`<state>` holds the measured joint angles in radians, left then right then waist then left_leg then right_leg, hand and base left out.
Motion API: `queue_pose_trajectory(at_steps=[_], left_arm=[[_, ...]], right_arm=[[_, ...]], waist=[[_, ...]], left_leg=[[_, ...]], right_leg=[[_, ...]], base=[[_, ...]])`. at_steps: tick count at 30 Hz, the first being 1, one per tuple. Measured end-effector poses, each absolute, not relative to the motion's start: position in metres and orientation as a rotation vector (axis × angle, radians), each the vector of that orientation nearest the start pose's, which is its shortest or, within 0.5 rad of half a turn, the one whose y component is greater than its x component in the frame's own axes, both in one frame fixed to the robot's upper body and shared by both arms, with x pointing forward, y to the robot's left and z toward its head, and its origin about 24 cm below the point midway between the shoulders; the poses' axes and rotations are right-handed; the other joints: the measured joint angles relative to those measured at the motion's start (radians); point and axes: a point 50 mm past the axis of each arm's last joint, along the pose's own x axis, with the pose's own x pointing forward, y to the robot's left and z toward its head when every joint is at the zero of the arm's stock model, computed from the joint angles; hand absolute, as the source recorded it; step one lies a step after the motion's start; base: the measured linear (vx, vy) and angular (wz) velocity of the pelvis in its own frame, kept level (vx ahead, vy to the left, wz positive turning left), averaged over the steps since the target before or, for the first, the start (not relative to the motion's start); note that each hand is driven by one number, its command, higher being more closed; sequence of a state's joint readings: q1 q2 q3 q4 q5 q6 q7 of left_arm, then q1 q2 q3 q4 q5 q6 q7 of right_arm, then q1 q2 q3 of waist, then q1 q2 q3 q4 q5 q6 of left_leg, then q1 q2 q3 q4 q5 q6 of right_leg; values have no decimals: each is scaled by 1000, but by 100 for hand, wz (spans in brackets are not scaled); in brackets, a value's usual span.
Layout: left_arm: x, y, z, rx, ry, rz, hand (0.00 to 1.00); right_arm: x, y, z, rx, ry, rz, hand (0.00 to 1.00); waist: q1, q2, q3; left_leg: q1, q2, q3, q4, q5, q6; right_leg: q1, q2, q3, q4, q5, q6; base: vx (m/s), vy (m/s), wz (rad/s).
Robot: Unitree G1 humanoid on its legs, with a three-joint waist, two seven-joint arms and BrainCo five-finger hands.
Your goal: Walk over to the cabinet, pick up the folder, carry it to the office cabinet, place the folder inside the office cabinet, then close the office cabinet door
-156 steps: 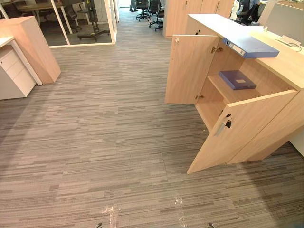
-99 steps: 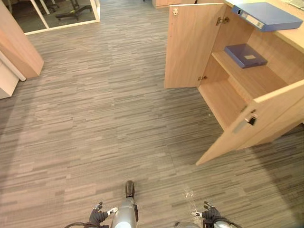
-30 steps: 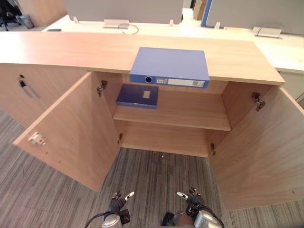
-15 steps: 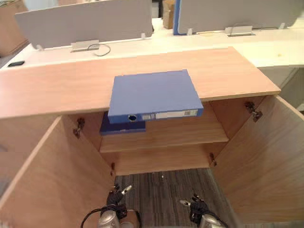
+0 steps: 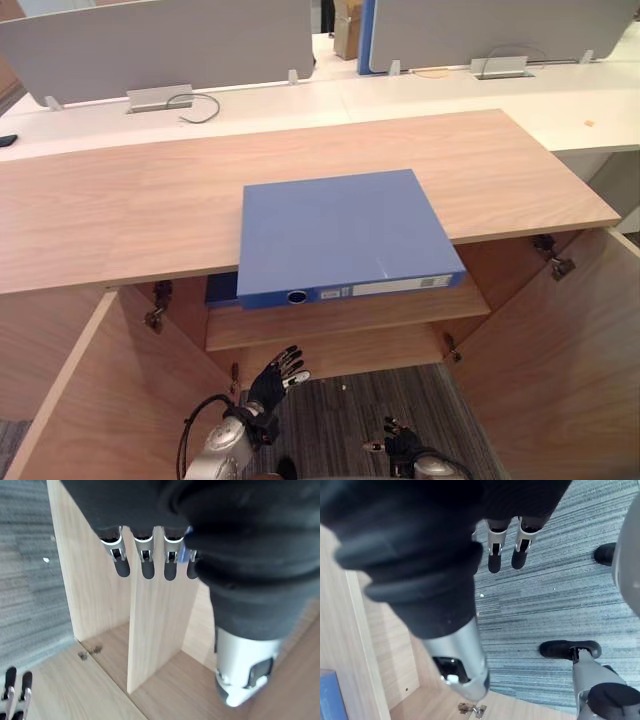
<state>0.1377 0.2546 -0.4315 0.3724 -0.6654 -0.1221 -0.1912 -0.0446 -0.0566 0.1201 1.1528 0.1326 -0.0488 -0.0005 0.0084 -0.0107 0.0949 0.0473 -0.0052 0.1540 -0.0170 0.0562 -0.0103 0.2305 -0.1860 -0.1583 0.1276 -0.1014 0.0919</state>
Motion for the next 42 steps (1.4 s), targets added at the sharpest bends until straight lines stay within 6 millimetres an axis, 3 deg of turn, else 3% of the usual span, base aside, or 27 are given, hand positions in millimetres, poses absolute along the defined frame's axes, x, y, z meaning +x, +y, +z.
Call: queue_pose_trajectory(at_steps=[7,9,14,18,19,20,22,24,28,30,33,35,36,37,39,40,42], left_arm=[[159,135,-45,-370,441,-423,0],[155,150,-25,-306,398,-525,0],[144,171,-1,-227,387,-656,0],[142,183,6,-207,362,-629,0],[143,187,8,-196,353,-609,0],[143,187,7,-205,340,-580,0],[141,186,14,-219,299,-548,0],[146,193,29,-225,213,-486,0],[160,242,106,-240,-277,-173,0],[159,254,140,-307,-582,21,0],[164,228,156,-439,-747,86,0],[168,201,160,-502,-760,83,0],[175,177,166,-498,-758,36,0],[177,168,169,-497,-765,13,0],[184,146,182,-426,-815,-32,0],[188,131,188,-336,-853,-47,0],[192,111,194,-184,-896,-65,0]], right_arm=[[115,-172,-163,-95,1113,43,0],[114,-173,-163,-123,1117,75,0],[113,-171,-163,-122,1120,109,0],[108,-170,-164,-118,1128,121,0],[108,-168,-164,-111,1122,124,0],[108,-168,-163,-108,1115,123,0],[106,-170,-164,-105,1121,116,0],[101,-171,-165,-84,1125,95,0],[88,-175,-167,-16,1144,24,0],[83,-174,-168,25,1150,-18,0],[82,-171,-169,56,1154,-44,0],[83,-169,-169,56,1150,-51,0],[84,-169,-168,52,1146,-53,0],[84,-169,-168,49,1146,-52,0],[87,-168,-168,44,1142,-47,0],[84,-164,-169,41,1153,-43,0],[85,-162,-169,18,1150,-22,0]], waist=[[0,10,-9],[7,16,-12],[22,22,-15],[42,19,-16],[50,5,-20],[48,11,-24],[58,11,-23],[75,9,-24],[101,-11,-41],[108,-27,-43],[106,-37,-40],[96,-38,-40],[86,-36,-40],[86,-35,-41],[85,-37,-40],[88,-66,-40],[81,-50,-64]], left_leg=[[28,16,-2,-68,49,-9],[28,20,0,-68,53,-10],[27,18,-3,-76,68,-6],[14,-6,-17,-77,72,-1],[-1,-28,-31,-77,82,-1],[-12,-35,-58,-77,92,-1],[-13,-33,-83,-77,107,0],[-14,-33,-100,-77,114,-2],[-69,-26,-135,-77,141,-11],[-66,-29,-141,-75,143,-11],[-65,-32,-157,-72,150,-10],[-62,-31,-158,-76,154,-9],[-60,-28,-157,-77,151,-9],[-61,-25,-155,-77,142,-9],[-60,-21,-136,-78,127,-27],[-64,-28,-105,-20,114,-3],[-51,-24,-80,3,73,-1]], right_leg=[[0,23,-2,-5,3,-4],[1,25,-3,-8,3,-4],[1,21,-8,-12,1,-3],[2,-2,-55,-23,-39,5],[4,-21,-77,-35,-81,13],[5,-23,-100,-35,-97,24],[15,-18,-118,-35,-98,24],[25,-12,-139,-37,-100,26],[-5,9,-171,-46,-77,28],[6,9,-169,-48,-72,27],[14,9,-164,-43,-72,25],[13,9,-161,-32,-72,24],[13,10,-159,-28,-73,22],[10,12,-156,-26,-73,21],[2,8,-147,-27,-82,3],[-1,-12,-135,-33,-80,-7],[0,-8,-105,-32,-78,-8]], base=[[-3,-26,1],[-77,-20,-2],[-105,-1,-3],[-139,-7,5],[-148,-36,39],[-143,-33,45],[-111,9,39],[-63,13,31],[14,-10,26],[75,-10,12],[26,19,19],[-50,41,5],[-84,39,-3],[-93,44,-7],[-99,63,-17],[-78,81,-33],[9,62,-45]])
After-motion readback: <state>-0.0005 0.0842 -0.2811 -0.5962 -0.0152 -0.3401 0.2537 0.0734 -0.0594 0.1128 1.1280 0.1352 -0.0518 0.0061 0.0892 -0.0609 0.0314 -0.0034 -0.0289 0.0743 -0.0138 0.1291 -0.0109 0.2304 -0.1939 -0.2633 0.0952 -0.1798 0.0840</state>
